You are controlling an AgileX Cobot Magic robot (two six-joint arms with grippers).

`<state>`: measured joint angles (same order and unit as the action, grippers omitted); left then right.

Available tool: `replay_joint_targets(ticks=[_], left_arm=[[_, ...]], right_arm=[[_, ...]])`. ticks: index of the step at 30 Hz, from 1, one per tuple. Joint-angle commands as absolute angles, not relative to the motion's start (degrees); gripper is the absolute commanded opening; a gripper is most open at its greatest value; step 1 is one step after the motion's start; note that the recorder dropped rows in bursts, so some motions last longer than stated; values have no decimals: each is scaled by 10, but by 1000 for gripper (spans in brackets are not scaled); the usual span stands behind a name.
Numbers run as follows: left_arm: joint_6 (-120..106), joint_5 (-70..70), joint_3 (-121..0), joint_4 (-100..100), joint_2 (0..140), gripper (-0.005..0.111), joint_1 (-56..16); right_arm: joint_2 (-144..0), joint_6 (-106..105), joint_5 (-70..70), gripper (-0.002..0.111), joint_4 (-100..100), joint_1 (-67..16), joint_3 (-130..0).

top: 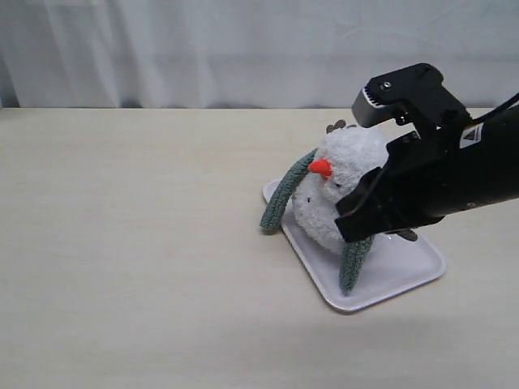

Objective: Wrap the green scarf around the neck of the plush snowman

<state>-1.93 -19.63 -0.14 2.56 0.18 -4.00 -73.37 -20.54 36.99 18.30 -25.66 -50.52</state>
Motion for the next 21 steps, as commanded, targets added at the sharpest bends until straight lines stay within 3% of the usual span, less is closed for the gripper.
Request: replay_joint_targets(ticks=[1,14,21], left_arm=[[-22,-190,0,23,0,0,-44],[-22,-190,0,23,0,0,-44],[-22,-190,0,23,0,0,-44]], right_arm=[[-694,-272,377,34,236,-307,-507],[-718,106,414,34,-88,-479,-441],[-726,219,480,32,-166,-436,-416]])
